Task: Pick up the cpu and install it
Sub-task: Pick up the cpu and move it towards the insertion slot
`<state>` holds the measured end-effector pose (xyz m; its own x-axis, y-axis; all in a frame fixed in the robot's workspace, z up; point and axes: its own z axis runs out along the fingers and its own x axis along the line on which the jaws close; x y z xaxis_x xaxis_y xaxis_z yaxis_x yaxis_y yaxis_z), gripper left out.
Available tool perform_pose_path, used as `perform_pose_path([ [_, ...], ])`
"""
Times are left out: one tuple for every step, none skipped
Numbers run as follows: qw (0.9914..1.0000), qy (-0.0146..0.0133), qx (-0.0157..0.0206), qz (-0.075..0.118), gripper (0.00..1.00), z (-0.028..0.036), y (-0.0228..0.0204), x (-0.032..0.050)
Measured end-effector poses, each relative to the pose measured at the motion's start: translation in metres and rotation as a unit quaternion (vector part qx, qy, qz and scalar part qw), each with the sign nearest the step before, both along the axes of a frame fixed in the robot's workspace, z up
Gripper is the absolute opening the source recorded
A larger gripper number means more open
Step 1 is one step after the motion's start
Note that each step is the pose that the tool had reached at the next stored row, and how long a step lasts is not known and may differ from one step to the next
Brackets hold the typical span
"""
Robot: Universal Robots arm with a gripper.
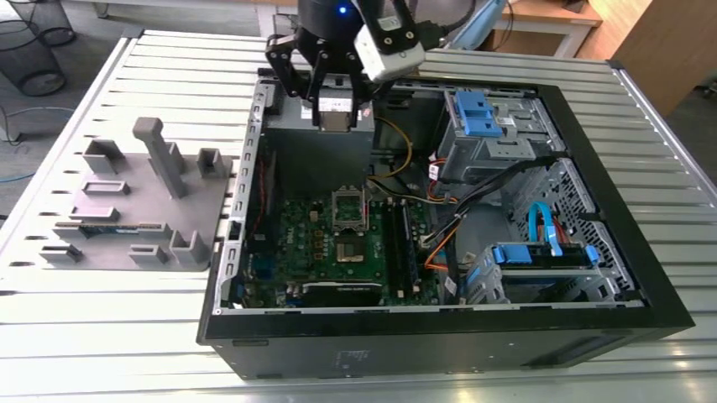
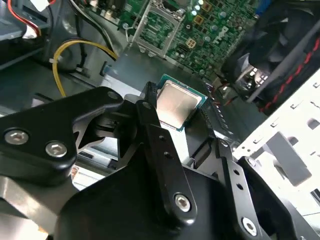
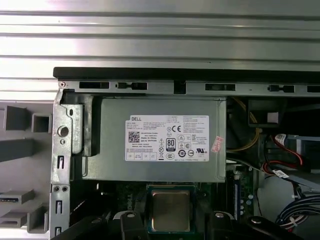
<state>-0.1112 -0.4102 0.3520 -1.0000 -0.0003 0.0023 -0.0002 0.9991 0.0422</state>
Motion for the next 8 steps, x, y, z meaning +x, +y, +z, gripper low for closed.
perform_pose_path([
  [1.0,0.0,0.0,0.0,0.47,0.0,0.0,0.0033],
  [1.0,0.0,0.0,0.0,0.47,0.0,0.0,0.0067],
  [1.0,0.0,0.0,0.0,0.47,-0.0001,0.0,0.01],
  [1.0,0.0,0.0,0.0,0.47,-0.0001,0.0,0.0133],
  [1.0,0.0,0.0,0.0,0.47,-0.0001,0.0,0.0168],
  [1.0,0.0,0.0001,0.0,0.47,-0.0001,0.0,0.02],
  [1.0,0.0,0.0,0.0,0.47,-0.0001,0.0,0.023],
  [1.0,0.0001,0.0,0.0,0.47,-0.0001,0.0,0.0256],
])
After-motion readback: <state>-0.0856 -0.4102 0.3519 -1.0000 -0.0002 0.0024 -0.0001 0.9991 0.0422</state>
